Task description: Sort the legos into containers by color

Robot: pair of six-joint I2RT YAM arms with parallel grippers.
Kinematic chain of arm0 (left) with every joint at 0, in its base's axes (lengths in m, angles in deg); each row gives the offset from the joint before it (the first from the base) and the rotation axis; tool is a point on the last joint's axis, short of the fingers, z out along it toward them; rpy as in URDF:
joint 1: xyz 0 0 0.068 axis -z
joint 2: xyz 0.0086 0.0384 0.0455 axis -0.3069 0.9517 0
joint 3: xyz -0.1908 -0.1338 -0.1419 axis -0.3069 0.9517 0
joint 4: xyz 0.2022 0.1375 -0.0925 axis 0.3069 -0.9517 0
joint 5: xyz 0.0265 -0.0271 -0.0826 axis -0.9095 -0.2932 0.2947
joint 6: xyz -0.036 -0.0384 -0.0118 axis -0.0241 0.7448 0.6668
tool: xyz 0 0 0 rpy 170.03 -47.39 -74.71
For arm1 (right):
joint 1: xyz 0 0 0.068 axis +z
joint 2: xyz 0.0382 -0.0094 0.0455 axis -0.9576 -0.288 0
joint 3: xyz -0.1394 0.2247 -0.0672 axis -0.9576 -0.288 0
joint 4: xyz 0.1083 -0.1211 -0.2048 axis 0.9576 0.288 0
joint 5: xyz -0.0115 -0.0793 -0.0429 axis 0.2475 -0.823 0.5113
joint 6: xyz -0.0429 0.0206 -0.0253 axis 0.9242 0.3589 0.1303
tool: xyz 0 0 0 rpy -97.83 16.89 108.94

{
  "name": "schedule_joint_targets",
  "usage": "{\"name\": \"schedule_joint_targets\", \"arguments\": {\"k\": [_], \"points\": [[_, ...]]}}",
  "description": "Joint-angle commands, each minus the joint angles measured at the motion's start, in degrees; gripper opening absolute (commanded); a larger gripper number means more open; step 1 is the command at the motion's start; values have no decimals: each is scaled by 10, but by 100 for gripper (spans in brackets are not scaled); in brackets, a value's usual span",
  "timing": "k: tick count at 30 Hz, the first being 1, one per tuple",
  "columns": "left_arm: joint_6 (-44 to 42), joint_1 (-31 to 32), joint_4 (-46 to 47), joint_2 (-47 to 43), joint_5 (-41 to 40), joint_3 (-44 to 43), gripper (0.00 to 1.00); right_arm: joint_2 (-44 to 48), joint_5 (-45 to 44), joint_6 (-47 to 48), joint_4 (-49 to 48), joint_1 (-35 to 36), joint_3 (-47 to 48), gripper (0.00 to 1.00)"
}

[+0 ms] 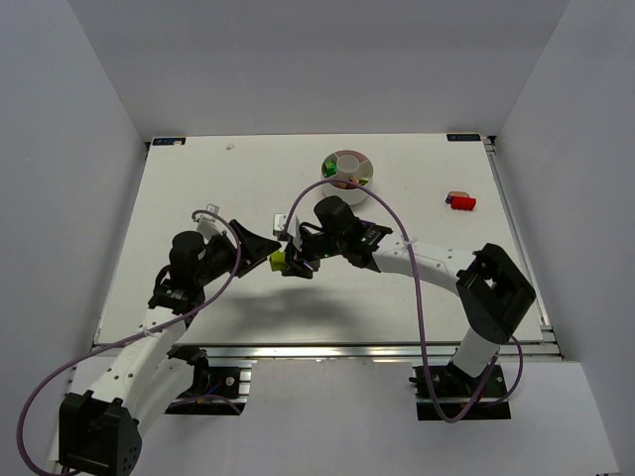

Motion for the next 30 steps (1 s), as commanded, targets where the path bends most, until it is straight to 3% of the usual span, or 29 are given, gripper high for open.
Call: {"name": "schedule_joint_targets", "arguments": {"k": [1, 11, 17, 30], "points": [[13, -4, 32, -16, 38, 17, 88, 30, 27, -20, -30, 2, 6, 16], [3, -3, -5, -37, 22, 24, 87, 69, 28, -28, -48, 1, -10, 15], [15, -4, 30, -24, 34, 28, 84, 85, 45, -34, -55, 3, -27, 14], [71, -4, 116, -18, 101, 62, 42, 77, 45, -45, -66, 6, -24, 14]]}}
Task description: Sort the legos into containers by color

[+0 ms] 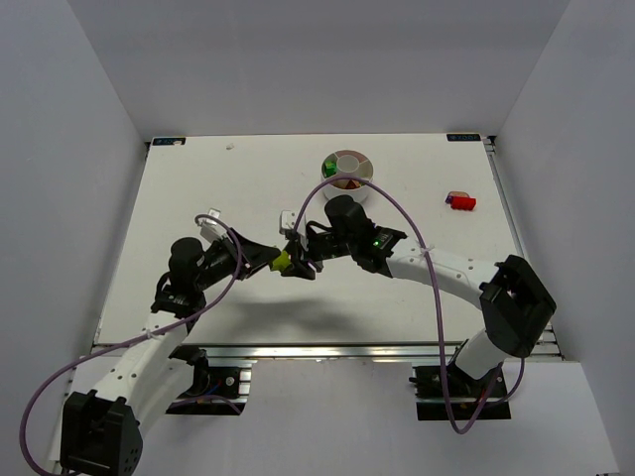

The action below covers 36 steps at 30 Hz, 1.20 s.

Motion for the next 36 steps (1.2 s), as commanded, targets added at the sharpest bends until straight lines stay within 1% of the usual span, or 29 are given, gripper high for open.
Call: {"name": "schedule_joint_targets", "arguments": {"k": [1, 4, 5, 8, 13, 17, 22, 25, 27, 29, 31, 32, 34, 35, 36], "points": [[13, -1, 35, -12, 38, 18, 36, 9, 12, -11, -37, 3, 5, 14], [15, -1, 37, -17, 46, 21, 23, 7, 12, -16, -40, 3, 3, 13], [14, -1, 37, -18, 48, 20, 14, 7, 9, -14, -39, -1, 1, 13], [0, -3, 20, -17, 51, 14, 0, 14, 12, -5, -32, -10, -8, 10], [-9, -21, 19, -12, 60, 11, 0, 36, 13, 40, -18, -24, -34, 5], [-16, -34, 17, 2, 72, -3, 0, 47, 11, 49, -13, -38, -53, 2], [-27, -41, 10, 17, 78, -20, 0, 56, -4, 42, -11, -65, -66, 1], [-31, -44, 4, 23, 68, -29, 0, 63, -36, 16, -8, -98, -61, 0], [-34, -44, -1, 25, 59, -33, 0, 63, -82, -24, -4, -123, -48, 0], [-34, -44, -1, 28, 47, -37, 0, 57, -122, -58, 7, -165, -32, 0], [-34, -44, 2, 29, 43, -38, 0, 44, -138, -100, 27, -205, -1, 0], [-34, -44, 3, 29, 40, -38, 0, 39, -160, -114, 33, -216, 9, 0], [-34, -45, 4, 33, 39, -38, 0, 20, -178, -155, 50, -245, 45, 0], [-35, -44, 4, 35, 40, -38, 0, 9, -187, -167, 53, -252, 58, 0], [-35, -44, 4, 36, 41, -38, 0, -1, -198, -180, 76, -257, 92, 0]]}}
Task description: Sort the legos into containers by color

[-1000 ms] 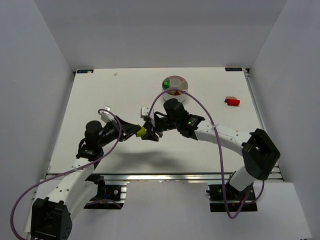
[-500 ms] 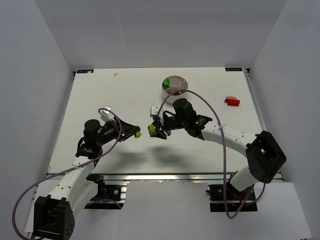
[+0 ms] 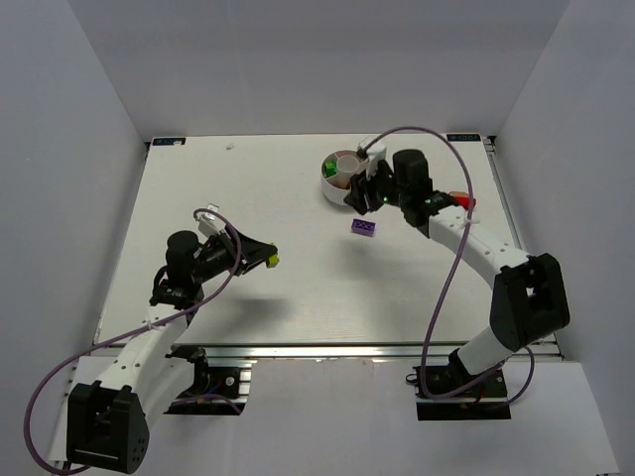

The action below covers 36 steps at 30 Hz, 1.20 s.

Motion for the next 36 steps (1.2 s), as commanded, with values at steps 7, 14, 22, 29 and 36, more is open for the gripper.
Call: {"name": "schedule_joint_targets", "arguments": {"k": [7, 14, 22, 29, 36], "points": [[-10, -3, 4, 1, -12, -19, 0, -134, -72, -113, 110, -62, 196, 0], [-5, -2, -5, -23, -25, -8, 0, -188, -102, -82, 155, -75, 255, 0], [-1, -3, -3, -33, -30, 9, 0, -212, -102, -48, 176, -90, 271, 0], [0, -2, 2, -24, -30, 8, 0, -221, -88, -25, 185, -92, 278, 0], [6, -2, 5, -34, -37, 11, 0, -232, -70, -4, 193, -95, 294, 0]]}}
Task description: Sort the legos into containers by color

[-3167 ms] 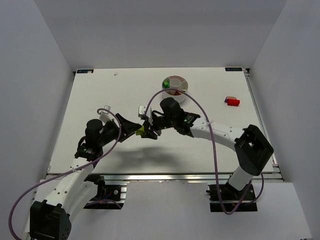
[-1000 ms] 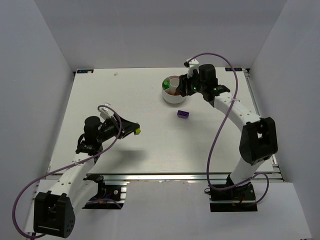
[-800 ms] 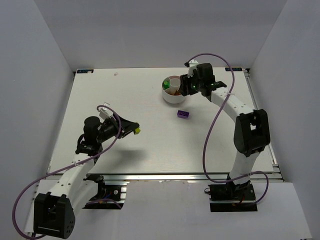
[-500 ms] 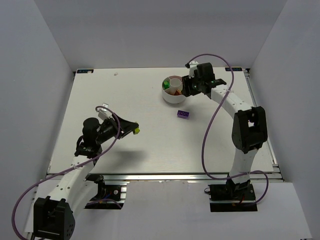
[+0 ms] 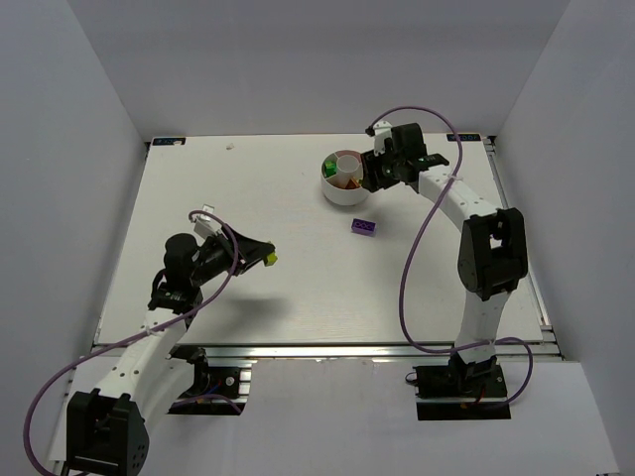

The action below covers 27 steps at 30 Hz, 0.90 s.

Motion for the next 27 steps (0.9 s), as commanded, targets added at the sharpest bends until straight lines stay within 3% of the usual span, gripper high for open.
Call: {"name": "schedule_joint_targets", "arguments": {"k": [1, 11, 27], "points": [[2, -3, 10, -12, -6, 6, 0, -7, 21, 23, 7, -5, 38, 0], [2, -3, 7, -18, -5, 9, 0, -14, 31, 55, 7, -6, 46, 0], [1, -2, -3, -34, -8, 12, 1, -45, 132, 105, 4, -23, 91, 0]]}}
